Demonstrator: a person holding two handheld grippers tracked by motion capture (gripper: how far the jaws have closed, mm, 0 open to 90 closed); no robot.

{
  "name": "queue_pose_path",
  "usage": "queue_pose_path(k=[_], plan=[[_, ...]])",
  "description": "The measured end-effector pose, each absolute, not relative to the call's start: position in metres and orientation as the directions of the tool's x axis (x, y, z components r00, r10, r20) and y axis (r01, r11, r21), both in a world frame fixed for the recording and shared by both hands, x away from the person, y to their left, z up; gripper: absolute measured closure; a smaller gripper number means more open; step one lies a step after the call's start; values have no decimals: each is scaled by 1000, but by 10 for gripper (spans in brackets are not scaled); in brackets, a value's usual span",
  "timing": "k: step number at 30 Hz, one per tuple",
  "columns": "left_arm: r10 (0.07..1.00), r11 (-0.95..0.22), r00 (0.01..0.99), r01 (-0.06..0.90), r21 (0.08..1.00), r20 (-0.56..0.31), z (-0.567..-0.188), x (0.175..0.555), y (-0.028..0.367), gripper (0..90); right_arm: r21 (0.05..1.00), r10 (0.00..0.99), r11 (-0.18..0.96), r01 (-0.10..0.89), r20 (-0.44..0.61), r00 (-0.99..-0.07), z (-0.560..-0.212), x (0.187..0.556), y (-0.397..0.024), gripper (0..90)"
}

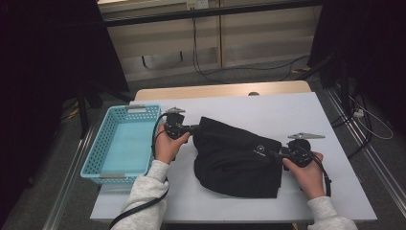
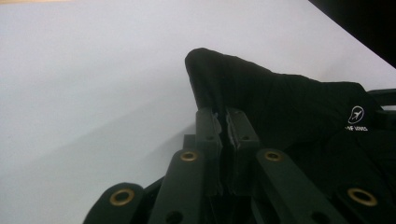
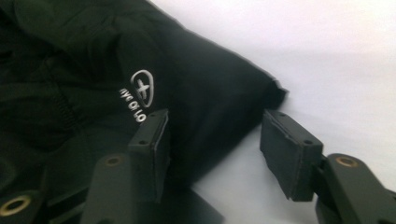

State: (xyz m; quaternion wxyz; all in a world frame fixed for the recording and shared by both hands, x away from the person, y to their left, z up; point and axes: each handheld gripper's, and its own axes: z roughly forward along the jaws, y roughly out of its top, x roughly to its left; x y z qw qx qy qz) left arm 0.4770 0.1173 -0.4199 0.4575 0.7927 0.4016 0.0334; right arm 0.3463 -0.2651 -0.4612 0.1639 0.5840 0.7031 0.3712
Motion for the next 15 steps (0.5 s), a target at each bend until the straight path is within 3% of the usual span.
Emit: queue_pose_path(k=[6,13,15], plan=[[664,-262,677,609,749,-318,-419,479,117,853,722,943,104,684,147,-298,-462,348,-256,596],[659,-271,681,611,743,-320,-421,481,116,853,730,933,120,673,149,-328,-464,351,-256,811],[661,-264,677,613,744,-323,-421,481,117,853,730,928,114,674,164,-334,-464,352,-256,834]])
